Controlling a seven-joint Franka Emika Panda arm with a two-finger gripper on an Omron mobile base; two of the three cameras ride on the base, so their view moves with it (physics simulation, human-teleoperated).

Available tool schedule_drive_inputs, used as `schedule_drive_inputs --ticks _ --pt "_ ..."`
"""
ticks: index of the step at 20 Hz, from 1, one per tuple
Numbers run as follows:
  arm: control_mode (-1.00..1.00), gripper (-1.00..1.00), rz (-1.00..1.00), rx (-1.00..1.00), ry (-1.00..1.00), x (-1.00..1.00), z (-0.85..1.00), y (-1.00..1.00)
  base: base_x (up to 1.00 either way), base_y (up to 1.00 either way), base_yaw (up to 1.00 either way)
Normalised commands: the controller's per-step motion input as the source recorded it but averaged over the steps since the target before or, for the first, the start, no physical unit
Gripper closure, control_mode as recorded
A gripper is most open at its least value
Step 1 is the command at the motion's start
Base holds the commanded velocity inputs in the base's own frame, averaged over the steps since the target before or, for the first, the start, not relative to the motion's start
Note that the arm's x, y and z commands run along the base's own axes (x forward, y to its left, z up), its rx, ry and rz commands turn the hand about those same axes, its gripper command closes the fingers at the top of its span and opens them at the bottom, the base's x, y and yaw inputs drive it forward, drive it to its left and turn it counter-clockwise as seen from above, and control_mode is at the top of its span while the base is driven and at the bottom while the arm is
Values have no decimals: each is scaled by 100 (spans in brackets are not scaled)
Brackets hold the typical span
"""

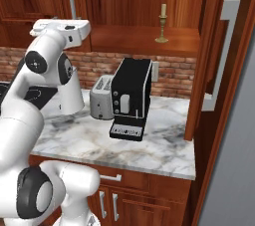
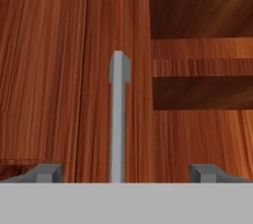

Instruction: Get the candle and the beer from the cabinet and move them to the dining counter.

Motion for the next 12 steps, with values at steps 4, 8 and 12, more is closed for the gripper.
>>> schedule_drive_inputs --ticks 4,8,12 --pt "-100 -100 0 0 0 18 0 0 0 0 0" --pt "-100 -100 0 0 0 18 0 3 0 0 0" --pt "-100 -100 0 0 0 23 0 9 0 0 0"
